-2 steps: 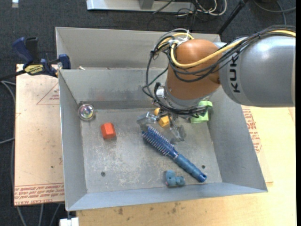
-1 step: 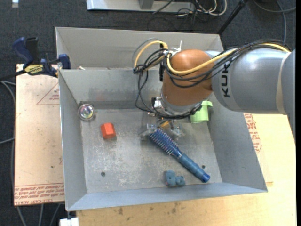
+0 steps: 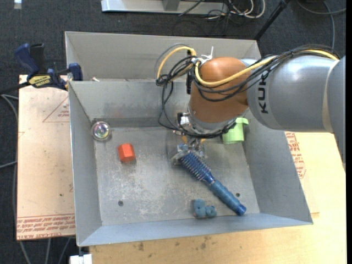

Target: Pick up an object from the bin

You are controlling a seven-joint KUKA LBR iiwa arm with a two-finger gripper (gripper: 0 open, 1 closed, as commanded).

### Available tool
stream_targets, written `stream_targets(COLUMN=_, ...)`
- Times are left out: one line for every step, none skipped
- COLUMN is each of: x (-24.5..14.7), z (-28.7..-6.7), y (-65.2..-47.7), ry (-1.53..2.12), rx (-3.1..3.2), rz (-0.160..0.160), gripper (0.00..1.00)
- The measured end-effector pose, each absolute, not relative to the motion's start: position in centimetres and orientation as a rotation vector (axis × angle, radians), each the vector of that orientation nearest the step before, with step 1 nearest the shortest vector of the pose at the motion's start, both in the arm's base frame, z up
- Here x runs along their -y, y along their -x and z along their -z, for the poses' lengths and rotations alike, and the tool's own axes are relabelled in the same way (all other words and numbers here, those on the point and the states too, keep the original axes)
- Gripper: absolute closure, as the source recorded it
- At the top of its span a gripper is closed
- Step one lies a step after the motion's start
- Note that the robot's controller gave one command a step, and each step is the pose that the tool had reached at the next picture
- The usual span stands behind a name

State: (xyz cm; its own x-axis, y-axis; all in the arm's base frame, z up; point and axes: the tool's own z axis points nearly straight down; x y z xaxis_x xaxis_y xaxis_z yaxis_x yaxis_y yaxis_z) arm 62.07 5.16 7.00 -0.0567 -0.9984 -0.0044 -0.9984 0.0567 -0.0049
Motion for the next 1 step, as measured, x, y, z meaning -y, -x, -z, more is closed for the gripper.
stream_targets(x=-5.39, z=-20.57, y=-58.69, ry=2.181, rx=-2.249, rz=0.006, gripper=1.0)
